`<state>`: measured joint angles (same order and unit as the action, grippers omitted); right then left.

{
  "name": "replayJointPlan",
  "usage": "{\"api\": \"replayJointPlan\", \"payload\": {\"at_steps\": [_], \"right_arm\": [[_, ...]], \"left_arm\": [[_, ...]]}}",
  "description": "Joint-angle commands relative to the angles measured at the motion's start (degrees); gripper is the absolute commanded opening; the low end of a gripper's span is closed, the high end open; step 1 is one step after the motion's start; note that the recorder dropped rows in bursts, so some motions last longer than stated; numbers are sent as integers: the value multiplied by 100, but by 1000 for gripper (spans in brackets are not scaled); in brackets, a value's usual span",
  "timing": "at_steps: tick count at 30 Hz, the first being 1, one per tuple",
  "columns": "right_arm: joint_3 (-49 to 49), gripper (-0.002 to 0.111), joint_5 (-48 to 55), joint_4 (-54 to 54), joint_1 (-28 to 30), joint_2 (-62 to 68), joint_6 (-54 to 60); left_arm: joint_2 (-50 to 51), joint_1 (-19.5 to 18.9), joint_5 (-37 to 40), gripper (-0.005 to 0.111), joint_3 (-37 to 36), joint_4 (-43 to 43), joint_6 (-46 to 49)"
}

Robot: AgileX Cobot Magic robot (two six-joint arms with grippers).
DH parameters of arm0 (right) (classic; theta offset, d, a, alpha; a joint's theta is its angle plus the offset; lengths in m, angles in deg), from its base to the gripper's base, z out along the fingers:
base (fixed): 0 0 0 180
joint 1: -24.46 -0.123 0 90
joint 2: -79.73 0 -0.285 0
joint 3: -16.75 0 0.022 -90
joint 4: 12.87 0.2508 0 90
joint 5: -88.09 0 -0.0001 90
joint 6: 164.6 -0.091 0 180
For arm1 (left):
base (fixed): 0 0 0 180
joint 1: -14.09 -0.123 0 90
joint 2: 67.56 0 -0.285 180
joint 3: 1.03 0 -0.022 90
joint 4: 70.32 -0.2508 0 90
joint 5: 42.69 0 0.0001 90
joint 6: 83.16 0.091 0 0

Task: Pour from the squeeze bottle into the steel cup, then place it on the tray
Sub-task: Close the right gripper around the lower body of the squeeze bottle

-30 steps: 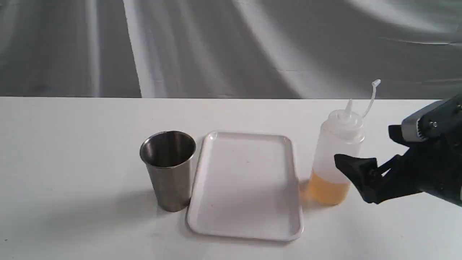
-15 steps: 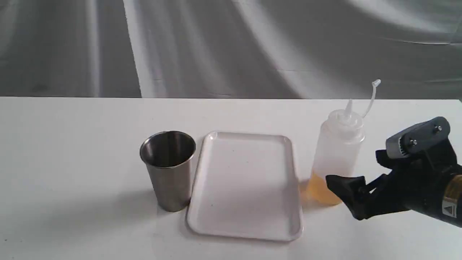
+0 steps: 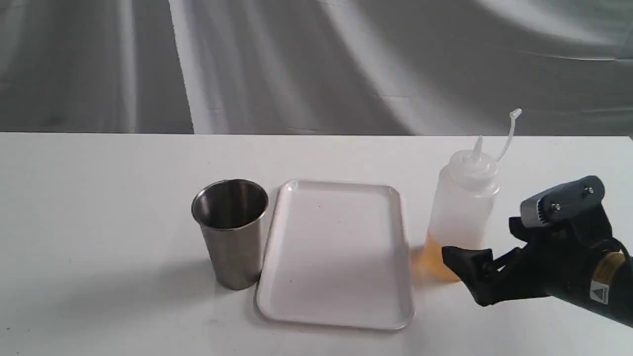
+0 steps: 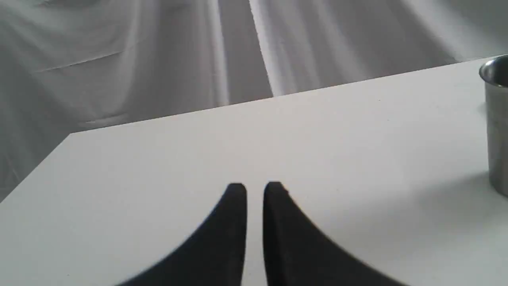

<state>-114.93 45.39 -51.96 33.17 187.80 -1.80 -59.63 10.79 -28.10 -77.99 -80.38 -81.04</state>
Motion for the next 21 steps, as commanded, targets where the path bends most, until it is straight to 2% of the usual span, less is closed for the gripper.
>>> {"api": "replayJointPlan", "payload": {"at_steps": [1,21], "right_arm": [[37,105,-210,189,-12,165,194],[-100,105,-1531,1045,-22,1170,848]], "left_arm": [[-15,-14,-71,8,-25,2,-32],[-15,-14,-71,8,-25,2,-30]]}}
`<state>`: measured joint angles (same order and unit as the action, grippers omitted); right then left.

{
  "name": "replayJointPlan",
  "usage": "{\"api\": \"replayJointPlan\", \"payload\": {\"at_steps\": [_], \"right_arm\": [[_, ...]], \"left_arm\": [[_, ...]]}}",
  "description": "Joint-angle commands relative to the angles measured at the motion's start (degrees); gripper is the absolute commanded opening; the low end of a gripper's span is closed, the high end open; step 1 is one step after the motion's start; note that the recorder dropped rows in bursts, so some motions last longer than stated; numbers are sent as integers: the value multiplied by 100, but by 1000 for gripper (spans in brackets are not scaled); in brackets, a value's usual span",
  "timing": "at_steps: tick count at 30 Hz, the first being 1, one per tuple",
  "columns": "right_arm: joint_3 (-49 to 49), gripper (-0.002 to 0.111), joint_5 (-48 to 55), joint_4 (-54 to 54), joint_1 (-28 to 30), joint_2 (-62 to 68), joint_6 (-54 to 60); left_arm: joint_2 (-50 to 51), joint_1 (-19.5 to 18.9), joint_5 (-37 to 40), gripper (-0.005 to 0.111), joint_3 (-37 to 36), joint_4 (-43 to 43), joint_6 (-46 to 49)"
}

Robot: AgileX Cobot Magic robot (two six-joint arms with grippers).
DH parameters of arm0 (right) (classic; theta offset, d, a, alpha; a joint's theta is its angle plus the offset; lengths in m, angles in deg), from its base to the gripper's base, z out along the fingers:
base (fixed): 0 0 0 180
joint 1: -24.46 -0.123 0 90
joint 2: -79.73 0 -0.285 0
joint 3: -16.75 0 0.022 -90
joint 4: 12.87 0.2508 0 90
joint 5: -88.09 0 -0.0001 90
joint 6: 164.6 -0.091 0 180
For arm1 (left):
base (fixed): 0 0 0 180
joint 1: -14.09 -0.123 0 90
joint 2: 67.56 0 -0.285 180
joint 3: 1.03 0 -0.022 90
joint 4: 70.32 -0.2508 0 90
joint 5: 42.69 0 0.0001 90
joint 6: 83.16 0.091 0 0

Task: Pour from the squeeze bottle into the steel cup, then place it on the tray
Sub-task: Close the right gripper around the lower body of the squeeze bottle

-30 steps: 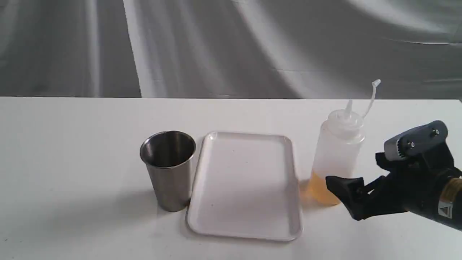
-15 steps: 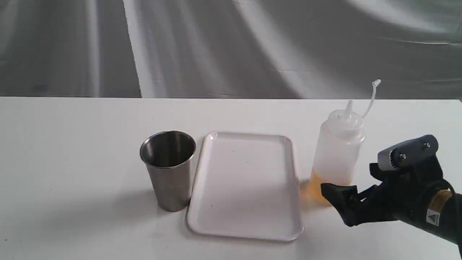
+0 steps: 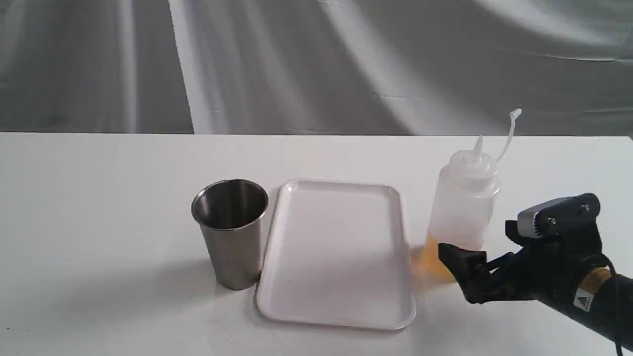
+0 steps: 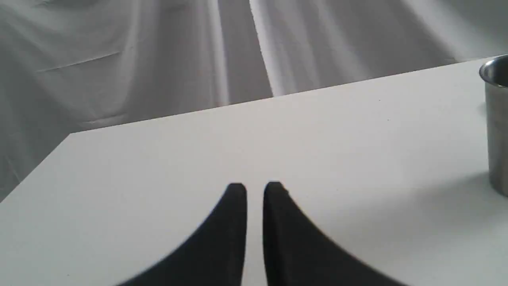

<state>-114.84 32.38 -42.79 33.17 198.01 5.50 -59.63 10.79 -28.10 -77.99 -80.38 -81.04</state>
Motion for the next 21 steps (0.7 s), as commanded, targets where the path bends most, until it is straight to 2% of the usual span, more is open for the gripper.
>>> {"api": "replayJointPlan", "payload": {"at_steps": [1,21], "right_arm": [[-133,105,-230,127,-22,190,118],[-995,105,-316,-110,-135,996,217]], "left_arm": [[-15,-14,-71,8,-25,2,-30],[-15,-14,-71,8,-25,2,-29]]}}
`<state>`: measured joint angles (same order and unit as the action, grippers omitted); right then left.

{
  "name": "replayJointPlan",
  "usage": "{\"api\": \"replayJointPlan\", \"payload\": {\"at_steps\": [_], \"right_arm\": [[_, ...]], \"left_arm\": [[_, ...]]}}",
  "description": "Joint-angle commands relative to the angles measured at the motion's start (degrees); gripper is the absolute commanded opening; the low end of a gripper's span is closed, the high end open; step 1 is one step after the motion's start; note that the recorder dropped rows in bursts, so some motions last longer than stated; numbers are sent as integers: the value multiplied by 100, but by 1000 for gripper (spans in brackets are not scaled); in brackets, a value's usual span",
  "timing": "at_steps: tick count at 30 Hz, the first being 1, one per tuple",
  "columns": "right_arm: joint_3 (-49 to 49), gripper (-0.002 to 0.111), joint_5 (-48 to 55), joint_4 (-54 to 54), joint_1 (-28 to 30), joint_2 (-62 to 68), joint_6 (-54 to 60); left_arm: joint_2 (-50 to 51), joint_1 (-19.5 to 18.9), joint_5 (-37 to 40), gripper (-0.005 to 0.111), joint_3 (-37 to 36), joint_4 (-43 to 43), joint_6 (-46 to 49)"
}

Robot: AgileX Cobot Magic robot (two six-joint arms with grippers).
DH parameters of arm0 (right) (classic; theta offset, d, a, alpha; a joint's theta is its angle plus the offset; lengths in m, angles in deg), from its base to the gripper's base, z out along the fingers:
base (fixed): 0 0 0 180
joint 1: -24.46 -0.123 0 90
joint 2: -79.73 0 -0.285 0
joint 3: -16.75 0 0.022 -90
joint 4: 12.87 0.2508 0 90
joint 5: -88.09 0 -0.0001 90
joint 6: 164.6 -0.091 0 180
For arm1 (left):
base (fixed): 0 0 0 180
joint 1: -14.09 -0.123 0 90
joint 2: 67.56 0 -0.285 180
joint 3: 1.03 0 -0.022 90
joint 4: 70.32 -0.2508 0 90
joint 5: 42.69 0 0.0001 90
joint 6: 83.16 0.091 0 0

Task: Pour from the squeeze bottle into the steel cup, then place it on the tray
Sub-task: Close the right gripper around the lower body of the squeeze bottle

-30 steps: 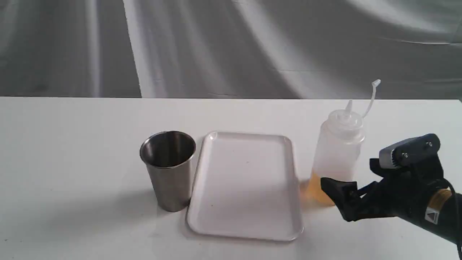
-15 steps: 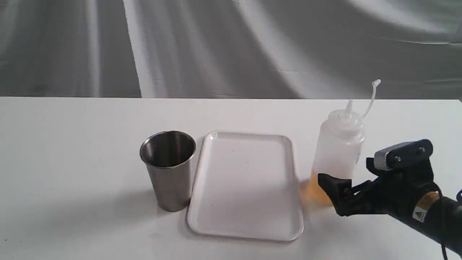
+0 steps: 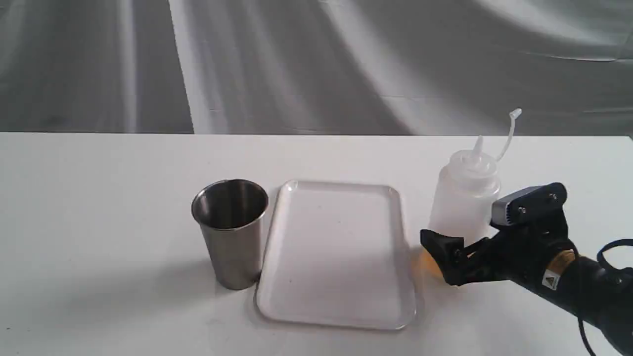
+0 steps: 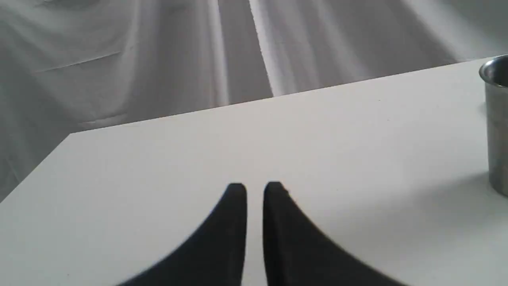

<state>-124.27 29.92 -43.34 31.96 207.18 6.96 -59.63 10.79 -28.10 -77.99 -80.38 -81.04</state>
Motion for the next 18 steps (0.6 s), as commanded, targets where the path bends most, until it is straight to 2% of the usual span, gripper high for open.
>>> {"api": "replayJointPlan", "payload": {"at_steps": [1,18], "right_arm": [[-52,105,-70,-56,-13,119,94],[-52,105,-827,311,-13,573,549]], "left_arm": [[-15,-14,-71,8,-25,2,-29],[-15,-14,-71,8,-25,2,-43]]}}
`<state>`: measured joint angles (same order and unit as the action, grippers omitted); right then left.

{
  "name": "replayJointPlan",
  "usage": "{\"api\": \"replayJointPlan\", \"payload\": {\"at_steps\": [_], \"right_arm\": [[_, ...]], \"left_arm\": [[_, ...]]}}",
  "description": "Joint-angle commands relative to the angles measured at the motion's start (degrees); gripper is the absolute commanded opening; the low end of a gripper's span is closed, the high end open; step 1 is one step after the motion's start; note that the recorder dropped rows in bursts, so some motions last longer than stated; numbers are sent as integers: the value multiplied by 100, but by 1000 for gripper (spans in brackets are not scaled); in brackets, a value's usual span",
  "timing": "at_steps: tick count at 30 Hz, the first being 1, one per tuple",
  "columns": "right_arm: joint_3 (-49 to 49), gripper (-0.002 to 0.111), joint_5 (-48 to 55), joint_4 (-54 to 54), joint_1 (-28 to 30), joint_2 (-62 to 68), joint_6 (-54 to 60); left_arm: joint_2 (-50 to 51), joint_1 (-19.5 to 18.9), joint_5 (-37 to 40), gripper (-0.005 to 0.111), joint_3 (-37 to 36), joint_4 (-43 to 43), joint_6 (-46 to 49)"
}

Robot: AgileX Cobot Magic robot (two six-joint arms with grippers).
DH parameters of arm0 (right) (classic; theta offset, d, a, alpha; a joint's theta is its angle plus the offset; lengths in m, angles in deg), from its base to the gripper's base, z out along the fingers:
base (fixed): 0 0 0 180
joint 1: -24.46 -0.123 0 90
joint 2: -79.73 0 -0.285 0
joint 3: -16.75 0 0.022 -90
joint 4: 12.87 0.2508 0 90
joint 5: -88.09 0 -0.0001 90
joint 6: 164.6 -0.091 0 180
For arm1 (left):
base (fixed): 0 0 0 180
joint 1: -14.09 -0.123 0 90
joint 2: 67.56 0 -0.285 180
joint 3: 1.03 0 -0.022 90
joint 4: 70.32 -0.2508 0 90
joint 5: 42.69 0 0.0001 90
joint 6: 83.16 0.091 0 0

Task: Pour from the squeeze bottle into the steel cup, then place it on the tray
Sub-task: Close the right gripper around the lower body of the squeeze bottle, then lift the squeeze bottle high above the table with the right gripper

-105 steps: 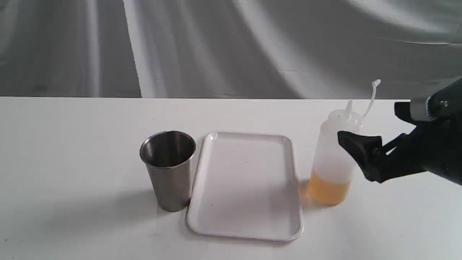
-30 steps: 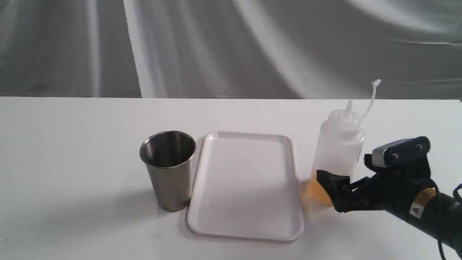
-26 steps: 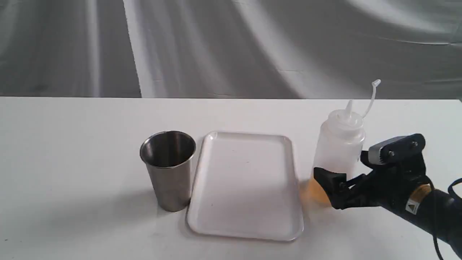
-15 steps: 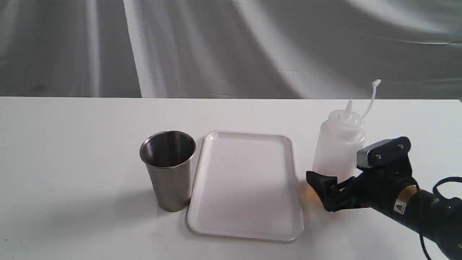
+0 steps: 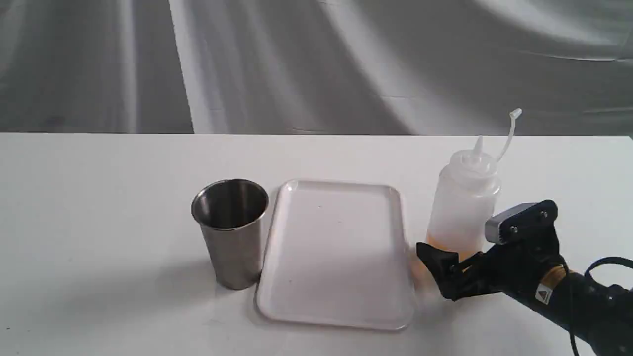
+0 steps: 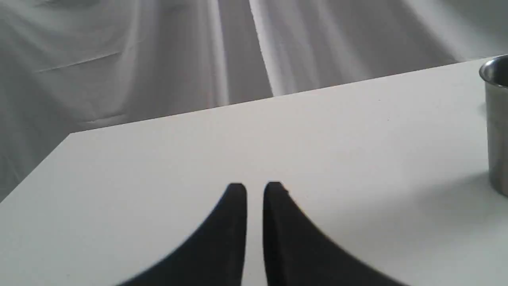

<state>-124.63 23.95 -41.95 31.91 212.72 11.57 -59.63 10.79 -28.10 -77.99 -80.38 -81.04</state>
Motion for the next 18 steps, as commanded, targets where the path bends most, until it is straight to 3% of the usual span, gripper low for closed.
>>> {"api": "replayJointPlan", "payload": {"at_steps": [1,18], "right_arm": [[-16,105,-315,205,-9,30,88],[-551,105,-217,431,-235,231,67]], "left_arm": [[-15,-14,-71,8,-25,2,-43],[-15,-14,-71,8,-25,2,-37]]}}
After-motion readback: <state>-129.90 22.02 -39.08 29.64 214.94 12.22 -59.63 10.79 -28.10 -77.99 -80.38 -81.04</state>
